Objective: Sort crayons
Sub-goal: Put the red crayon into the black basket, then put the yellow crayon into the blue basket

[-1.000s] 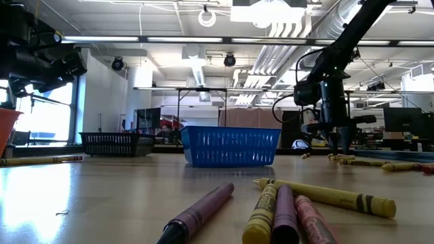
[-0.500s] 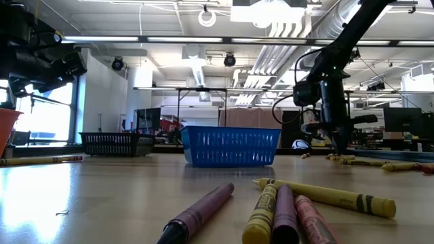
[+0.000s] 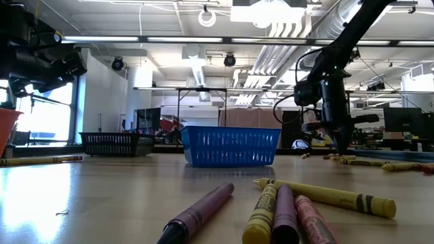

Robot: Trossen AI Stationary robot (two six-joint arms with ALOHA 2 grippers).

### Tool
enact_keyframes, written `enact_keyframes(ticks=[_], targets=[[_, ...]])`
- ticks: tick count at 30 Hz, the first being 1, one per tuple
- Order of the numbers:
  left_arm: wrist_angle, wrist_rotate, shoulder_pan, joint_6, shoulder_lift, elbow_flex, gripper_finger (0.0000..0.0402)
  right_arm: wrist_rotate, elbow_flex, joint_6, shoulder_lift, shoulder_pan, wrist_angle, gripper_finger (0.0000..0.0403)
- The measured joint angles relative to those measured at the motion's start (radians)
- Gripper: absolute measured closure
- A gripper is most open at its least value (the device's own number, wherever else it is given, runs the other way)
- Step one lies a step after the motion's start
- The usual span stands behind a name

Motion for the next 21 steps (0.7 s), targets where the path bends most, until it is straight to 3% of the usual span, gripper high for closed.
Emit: enact_keyframes(ticks=[16,21], targets=[[0.0,0.0,0.0,0.0,0.0,0.0,0.0298,0.004,-0.001,0.0,-0.087,0.0,-0.013,0.0402],[0.0,0.0,0.0,0.0,0.0,0.0,0.0298,-0.021,0.0,0.019,-0.081,-0.009,-0.114,0.0402]])
